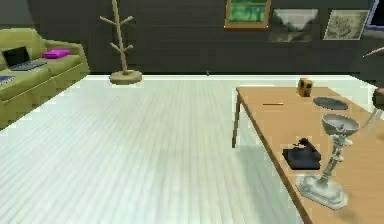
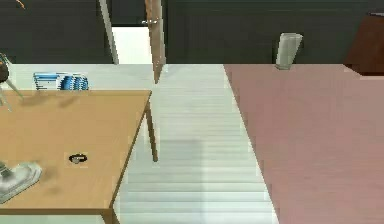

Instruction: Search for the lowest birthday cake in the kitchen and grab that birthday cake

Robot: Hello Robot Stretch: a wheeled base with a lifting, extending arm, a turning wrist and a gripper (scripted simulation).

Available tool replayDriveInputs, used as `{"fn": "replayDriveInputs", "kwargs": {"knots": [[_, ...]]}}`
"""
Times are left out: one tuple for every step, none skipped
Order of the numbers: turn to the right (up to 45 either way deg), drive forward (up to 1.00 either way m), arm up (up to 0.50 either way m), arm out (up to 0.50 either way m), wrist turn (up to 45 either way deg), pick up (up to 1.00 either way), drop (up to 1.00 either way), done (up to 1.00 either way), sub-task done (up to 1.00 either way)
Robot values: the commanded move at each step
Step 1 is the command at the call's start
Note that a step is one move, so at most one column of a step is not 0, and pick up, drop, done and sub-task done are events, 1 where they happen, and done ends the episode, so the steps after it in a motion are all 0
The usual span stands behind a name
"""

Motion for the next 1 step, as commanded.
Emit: {"fn": "replayDriveInputs", "kwargs": {"knots": [[-45.0,0.0,0.0,0.0,0.0,0.0,0.0,0.0,0.0]]}}
